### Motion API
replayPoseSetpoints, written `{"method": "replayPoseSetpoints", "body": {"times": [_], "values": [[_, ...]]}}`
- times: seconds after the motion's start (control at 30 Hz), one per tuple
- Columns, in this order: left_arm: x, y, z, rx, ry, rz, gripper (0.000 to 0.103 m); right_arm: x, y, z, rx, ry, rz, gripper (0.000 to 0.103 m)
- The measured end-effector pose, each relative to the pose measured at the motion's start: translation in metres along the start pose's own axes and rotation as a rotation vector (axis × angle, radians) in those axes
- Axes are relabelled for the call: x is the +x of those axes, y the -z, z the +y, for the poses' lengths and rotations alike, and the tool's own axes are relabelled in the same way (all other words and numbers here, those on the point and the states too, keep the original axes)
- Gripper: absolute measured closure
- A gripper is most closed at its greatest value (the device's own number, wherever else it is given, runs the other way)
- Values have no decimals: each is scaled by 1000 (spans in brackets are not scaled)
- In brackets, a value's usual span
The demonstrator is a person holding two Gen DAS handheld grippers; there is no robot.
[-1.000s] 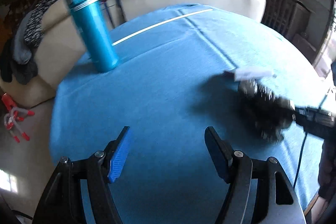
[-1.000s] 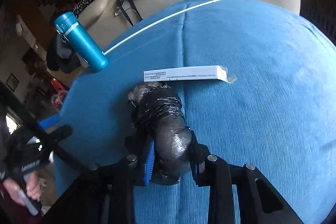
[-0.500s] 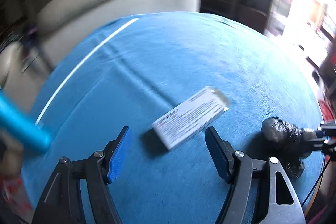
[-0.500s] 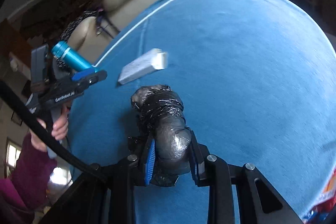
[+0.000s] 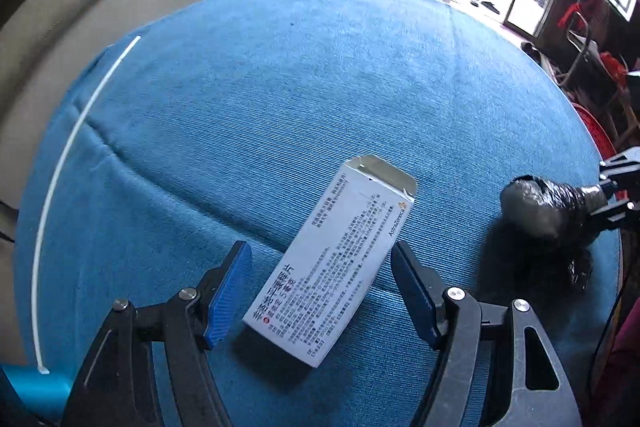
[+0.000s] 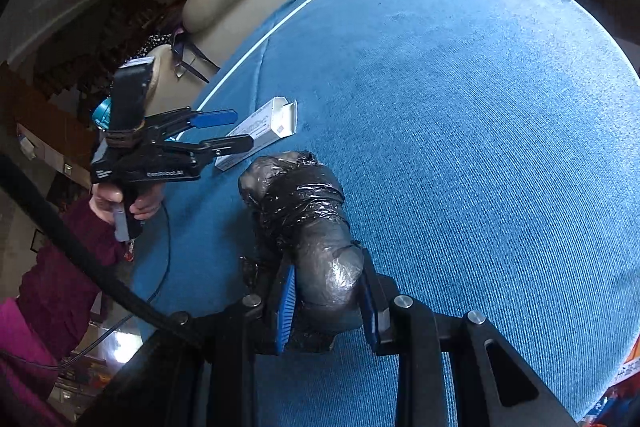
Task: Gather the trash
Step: 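Grasp the black plastic bag with the right tool while the left grasps the white medicine box, then lift the black bag and white box and carry both toward the red basket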
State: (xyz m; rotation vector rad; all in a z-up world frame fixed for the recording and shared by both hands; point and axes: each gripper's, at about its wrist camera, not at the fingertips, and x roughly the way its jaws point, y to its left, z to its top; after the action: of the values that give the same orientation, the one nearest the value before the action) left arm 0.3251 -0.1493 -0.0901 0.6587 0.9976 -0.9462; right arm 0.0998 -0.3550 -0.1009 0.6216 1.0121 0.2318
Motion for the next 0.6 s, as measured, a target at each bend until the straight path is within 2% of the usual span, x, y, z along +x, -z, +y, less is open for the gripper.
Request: {"method": "replayPoseSetpoints", "body": {"times": [0.13,0.17,0.2,0.23,0.33,0.37,0.4,0.43,0.6], "values": [[4,5,-2,27,20,3,30,-2,-3,3,-14,16,-7,68],[3,7,-5,33,9,-5,30,-3,-5,4,-14,24,-11,63],[2,9,-6,30,5,-13,30,-3,-7,4,-11,31,-19,47],[1,11,-6,20,6,-20,30,-3,-9,5,-11,28,-34,38],[-3,18,-3,-39,-2,-34,33,2,-12,9,-32,35,-52,36],[-4,19,-4,-51,-23,-29,41,4,-11,12,-53,45,-57,40],[-5,22,-6,-55,-42,-26,41,6,-11,14,-69,52,-55,59],[-7,25,-6,-57,-51,-29,42,7,-10,16,-81,43,-45,63],[-21,38,-24,-108,-104,-42,51,-3,-2,23,-82,70,-77,71]]}}
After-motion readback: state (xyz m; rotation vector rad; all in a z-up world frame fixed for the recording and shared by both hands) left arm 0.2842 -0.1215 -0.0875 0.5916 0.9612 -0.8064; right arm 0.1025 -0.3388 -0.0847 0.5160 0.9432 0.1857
